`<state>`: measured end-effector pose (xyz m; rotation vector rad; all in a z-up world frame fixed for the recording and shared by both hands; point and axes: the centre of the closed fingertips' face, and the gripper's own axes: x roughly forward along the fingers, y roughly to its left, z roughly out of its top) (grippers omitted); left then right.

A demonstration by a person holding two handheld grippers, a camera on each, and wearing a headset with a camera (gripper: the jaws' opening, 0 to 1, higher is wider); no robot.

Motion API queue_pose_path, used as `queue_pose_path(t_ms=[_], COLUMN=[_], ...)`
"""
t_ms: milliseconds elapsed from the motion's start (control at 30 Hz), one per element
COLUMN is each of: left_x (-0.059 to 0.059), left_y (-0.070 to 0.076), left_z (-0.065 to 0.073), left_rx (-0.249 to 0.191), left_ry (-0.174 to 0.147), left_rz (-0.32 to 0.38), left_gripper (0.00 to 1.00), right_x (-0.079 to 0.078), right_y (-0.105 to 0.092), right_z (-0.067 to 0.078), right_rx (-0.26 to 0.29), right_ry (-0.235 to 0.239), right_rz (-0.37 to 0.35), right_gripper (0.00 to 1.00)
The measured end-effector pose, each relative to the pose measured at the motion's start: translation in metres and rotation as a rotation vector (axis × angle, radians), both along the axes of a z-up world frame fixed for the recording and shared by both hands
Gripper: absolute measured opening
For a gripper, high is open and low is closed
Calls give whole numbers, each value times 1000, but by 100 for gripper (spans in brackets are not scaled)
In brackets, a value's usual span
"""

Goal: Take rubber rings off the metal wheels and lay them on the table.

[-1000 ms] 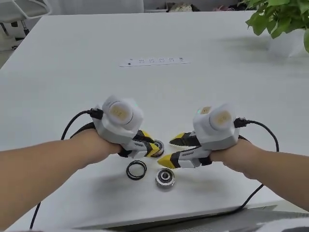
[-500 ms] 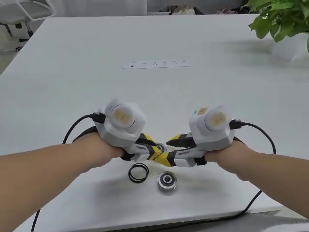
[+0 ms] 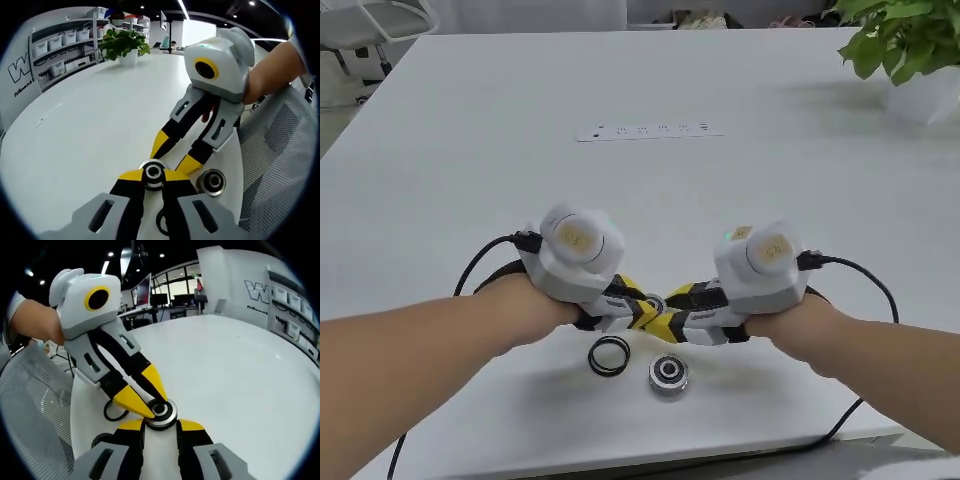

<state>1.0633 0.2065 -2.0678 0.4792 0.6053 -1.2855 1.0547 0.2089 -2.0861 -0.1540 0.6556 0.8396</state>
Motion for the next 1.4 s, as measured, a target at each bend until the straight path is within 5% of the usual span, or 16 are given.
queue_pose_path(t_ms=[1000, 1400], left_x=[0, -1], left_y=[0, 1], left_z=[0, 0], left_rx=[-2, -5], left_ry=[0, -2], left_rz=[23, 25], left_gripper=[8, 8], right_x=[-4, 1], right_y=[-10, -17], right_z=[-1, 0], right_rx=[2, 117], right_ry=[29, 129], right_rz=[-28, -148], right_gripper=[1, 0])
